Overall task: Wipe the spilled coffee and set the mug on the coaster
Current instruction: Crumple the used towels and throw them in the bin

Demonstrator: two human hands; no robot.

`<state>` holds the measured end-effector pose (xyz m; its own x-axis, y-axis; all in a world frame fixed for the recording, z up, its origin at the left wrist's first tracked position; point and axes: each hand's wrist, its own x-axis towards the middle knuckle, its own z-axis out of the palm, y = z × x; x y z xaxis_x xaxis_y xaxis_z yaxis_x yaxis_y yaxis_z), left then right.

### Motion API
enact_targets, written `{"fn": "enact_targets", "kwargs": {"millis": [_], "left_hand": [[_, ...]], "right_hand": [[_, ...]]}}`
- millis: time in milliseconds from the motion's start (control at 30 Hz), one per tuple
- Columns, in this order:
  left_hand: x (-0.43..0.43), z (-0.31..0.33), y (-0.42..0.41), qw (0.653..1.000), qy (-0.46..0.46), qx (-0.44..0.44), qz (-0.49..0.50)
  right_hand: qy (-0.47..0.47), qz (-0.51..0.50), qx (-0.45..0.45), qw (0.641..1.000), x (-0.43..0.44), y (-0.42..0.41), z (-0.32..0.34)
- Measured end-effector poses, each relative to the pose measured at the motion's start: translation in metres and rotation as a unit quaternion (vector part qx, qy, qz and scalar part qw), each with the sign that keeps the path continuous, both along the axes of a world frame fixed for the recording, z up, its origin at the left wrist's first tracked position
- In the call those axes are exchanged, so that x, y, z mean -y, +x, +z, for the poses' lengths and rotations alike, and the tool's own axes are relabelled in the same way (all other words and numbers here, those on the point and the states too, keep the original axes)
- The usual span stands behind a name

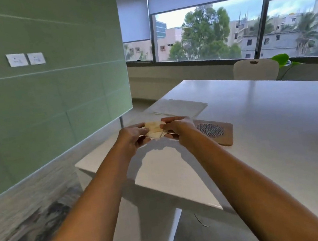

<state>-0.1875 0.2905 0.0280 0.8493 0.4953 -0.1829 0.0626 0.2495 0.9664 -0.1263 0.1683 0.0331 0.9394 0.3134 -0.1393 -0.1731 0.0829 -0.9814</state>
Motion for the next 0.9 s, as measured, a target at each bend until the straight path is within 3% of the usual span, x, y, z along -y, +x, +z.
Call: {"fn": "enact_targets", "kwargs": {"millis": [500, 667, 900], "left_hand": [[-0.179, -0.021, -0.081, 0.992, -0.013, -0.007, 0.123], [-0.253, -0.029, -0.104, 0.991, -0.011, -0.02, 0.129], [-0.325, -0.057, -0.124, 0.992, -0.011, -0.023, 0.124]], "right_hand": [[-0.093, 0.056, 0.068, 0.992, -0.21, -0.057, -0.021], [-0.086, 0.09, 0.041, 0.991, -0.285, -0.082, -0.028], [-0.068, 0.032, -0.001, 0.997, -0.358, -0.107, -0.061]]}}
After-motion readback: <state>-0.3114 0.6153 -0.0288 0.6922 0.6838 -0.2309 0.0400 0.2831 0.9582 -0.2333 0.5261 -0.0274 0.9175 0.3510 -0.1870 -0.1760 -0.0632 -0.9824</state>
